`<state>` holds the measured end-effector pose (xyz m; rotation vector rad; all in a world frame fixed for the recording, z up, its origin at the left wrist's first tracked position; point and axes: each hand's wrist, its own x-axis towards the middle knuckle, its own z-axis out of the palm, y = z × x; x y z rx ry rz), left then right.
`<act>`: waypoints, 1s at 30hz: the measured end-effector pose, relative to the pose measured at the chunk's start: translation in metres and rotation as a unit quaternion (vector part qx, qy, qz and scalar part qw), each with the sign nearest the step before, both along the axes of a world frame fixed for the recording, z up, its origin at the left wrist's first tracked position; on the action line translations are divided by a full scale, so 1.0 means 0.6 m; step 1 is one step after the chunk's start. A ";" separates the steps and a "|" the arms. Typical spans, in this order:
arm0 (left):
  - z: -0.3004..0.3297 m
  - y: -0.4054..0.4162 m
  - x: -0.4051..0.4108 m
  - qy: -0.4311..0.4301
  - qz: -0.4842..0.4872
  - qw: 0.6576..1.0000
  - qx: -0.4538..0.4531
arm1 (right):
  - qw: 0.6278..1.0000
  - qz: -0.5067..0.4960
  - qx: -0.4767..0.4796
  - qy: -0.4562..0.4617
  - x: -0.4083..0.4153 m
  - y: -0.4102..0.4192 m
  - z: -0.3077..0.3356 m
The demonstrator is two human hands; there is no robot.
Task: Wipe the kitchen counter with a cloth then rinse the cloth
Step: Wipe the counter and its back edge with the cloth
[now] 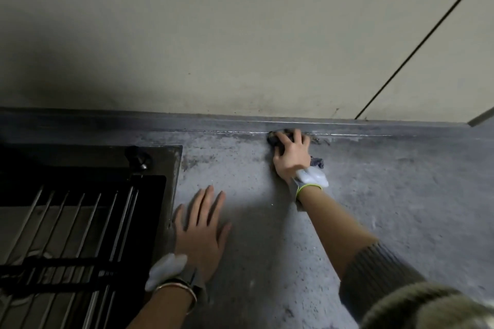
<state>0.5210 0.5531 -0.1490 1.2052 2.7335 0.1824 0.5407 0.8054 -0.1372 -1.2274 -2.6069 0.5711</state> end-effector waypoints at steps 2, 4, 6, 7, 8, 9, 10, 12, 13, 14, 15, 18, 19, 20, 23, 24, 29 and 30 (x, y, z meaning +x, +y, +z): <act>0.002 -0.001 0.003 0.011 -0.006 1.000 -0.002 | 1.000 -0.004 0.004 -0.002 -0.007 0.010 -0.001; 0.002 -0.002 0.000 0.008 -0.006 1.000 -0.004 | 1.000 0.001 -0.003 -0.009 -0.009 0.012 -0.006; 0.005 -0.001 0.001 0.011 -0.003 1.000 -0.008 | 1.000 0.009 -0.003 -0.014 -0.005 0.012 -0.005; 0.006 -0.002 0.003 0.014 -0.003 1.000 -0.009 | 1.000 0.008 -0.003 -0.014 -0.004 0.009 -0.002; 0.007 -0.003 0.005 0.014 -0.004 1.000 -0.009 | 1.000 0.007 -0.001 -0.012 -0.003 0.008 0.002; 0.007 -0.003 0.003 0.012 -0.003 1.000 -0.014 | 1.000 0.009 -0.003 -0.013 -0.005 0.006 0.005; 0.009 -0.004 0.005 0.013 -0.002 1.000 -0.015 | 1.000 0.011 -0.004 -0.016 0.002 0.001 0.008; 0.012 -0.002 0.006 0.006 -0.001 1.000 -0.016 | 1.000 0.016 -0.003 -0.023 0.018 -0.011 0.012; 0.014 -0.001 0.008 -0.003 -0.001 1.000 -0.023 | 1.000 0.017 -0.002 -0.024 0.030 -0.020 0.013; 0.016 0.000 0.008 -0.008 0.000 0.999 -0.031 | 1.000 0.021 0.000 -0.024 0.041 -0.029 0.013; 0.016 0.000 0.010 -0.007 0.002 0.999 -0.033 | 0.999 0.026 0.001 -0.023 0.054 -0.041 0.014; -0.001 -0.001 0.006 0.017 0.004 0.999 -0.042 | 0.999 0.039 -0.002 -0.019 0.097 -0.081 0.015; -0.009 -0.002 0.004 0.013 0.007 0.999 -0.032 | 0.999 0.040 -0.006 -0.016 0.112 -0.096 0.016; -0.011 -0.004 0.006 0.005 0.014 1.000 -0.021 | 0.999 0.041 -0.008 -0.011 0.129 -0.114 0.017; 0.001 -0.018 0.023 -0.001 0.026 1.000 0.003 | 0.998 0.052 -0.014 -0.011 0.183 -0.170 0.017; 0.009 -0.028 0.033 -0.004 0.026 1.000 0.014 | 0.998 0.055 -0.018 -0.012 0.201 -0.187 0.017; 0.024 -0.118 0.117 -0.028 -0.006 0.998 0.047 | 0.999 0.050 -0.013 -0.004 0.286 -0.271 0.018; 0.028 -0.138 0.137 -0.029 -0.014 0.998 0.049 | 0.999 0.046 -0.010 -0.004 0.305 -0.290 0.020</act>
